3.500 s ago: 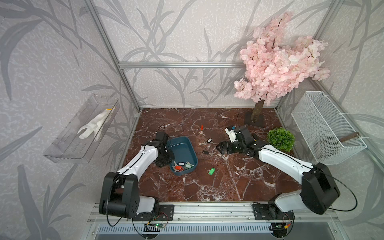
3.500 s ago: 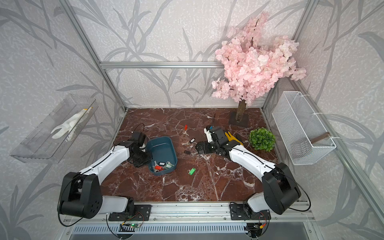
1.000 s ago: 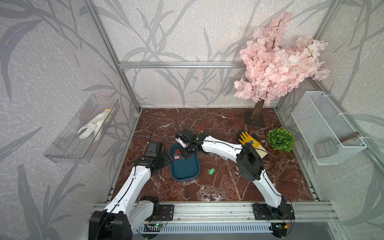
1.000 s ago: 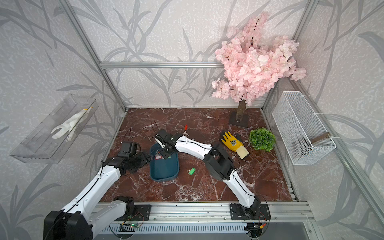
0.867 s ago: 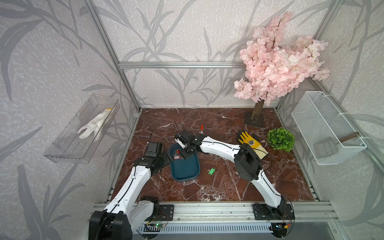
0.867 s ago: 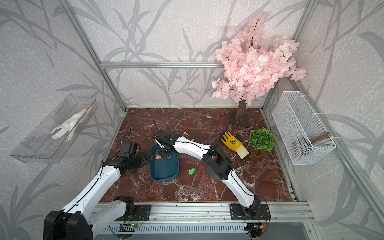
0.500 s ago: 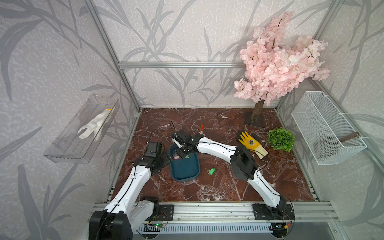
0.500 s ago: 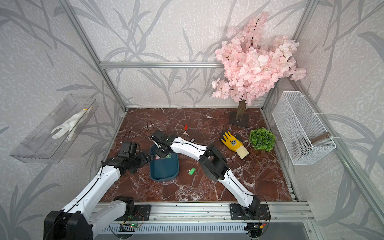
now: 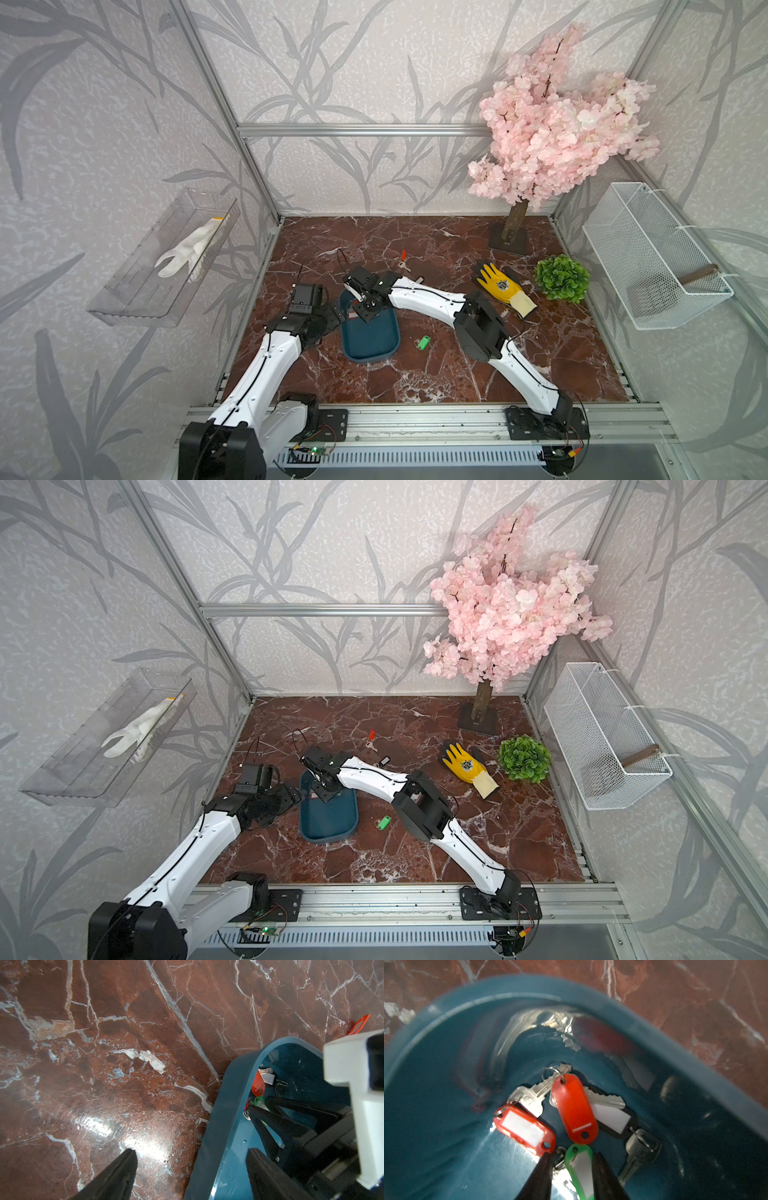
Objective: Take the keys out of the storage box
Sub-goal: Pick up the key from the storage box.
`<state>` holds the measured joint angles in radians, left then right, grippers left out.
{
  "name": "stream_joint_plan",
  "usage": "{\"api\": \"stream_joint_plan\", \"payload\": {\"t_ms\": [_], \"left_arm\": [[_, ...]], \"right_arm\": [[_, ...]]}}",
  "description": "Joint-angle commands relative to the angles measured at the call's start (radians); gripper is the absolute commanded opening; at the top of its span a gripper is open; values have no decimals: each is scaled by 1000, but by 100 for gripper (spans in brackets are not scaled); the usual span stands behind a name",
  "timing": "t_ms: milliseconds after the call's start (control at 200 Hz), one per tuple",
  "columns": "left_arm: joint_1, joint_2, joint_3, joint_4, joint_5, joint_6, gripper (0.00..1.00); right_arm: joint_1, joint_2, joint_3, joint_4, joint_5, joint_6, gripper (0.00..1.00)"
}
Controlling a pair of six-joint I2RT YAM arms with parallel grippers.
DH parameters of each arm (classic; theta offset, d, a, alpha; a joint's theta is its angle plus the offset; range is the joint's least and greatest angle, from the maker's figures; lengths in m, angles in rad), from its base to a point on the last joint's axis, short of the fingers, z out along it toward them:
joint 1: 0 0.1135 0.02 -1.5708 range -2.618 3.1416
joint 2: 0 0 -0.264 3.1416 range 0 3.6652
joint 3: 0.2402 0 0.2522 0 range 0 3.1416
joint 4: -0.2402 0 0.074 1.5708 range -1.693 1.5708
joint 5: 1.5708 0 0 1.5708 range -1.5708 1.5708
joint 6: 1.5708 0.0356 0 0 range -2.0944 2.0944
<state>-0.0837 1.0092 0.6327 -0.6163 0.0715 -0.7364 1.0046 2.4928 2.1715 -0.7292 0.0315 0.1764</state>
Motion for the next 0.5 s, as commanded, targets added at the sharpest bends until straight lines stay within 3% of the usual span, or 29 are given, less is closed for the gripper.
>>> {"api": "stream_joint_plan", "payload": {"t_ms": [0, 495], "left_arm": [[7, -1, 3, -5, -11, 5, 87], [12, 0, -1, -5, -8, 6, 88]], "right_arm": [[8, 30, 37, -31, 27, -11, 33], [8, 65, 71, -44, 63, -21, 29]]}}
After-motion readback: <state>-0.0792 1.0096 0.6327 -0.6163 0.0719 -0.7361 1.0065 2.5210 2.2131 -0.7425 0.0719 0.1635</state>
